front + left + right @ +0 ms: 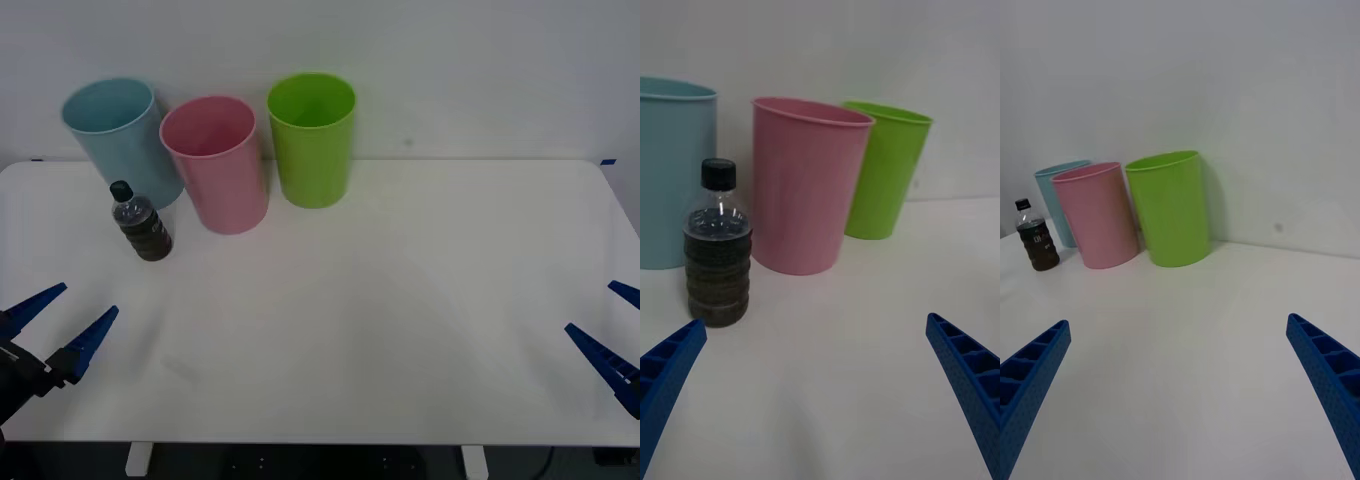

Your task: Grasp the object on the table and drop it into the matching bin: aluminum can to the light blue bin, PET bottle to the pink bin.

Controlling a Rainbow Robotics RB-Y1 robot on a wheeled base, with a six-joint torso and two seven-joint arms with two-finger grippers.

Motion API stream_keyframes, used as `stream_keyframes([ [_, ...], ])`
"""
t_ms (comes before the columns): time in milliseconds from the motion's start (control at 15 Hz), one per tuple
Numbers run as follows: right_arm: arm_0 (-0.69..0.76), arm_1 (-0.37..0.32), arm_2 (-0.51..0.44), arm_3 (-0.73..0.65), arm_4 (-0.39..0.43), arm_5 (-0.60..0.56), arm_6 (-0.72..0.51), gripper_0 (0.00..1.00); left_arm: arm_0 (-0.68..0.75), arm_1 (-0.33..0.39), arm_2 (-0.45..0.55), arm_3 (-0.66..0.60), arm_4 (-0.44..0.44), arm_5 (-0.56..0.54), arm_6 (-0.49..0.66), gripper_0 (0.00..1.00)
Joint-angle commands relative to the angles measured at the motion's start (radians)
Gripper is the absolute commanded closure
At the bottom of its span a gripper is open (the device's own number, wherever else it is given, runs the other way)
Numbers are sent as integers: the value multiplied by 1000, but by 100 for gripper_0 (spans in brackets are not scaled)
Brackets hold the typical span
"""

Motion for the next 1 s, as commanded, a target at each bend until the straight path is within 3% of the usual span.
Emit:
stream_keyframes([
  [67,0,0,0,0,0,0,0,0,-26,-7,-38,35,-13,93,-19,0],
  [533,0,0,0,0,0,0,0,0,-197,-33,-65,276,-9,167,-175,0],
  [1000,0,0,0,0,0,0,0,0,-290,-140,-64,321,-58,316,-214,0],
])
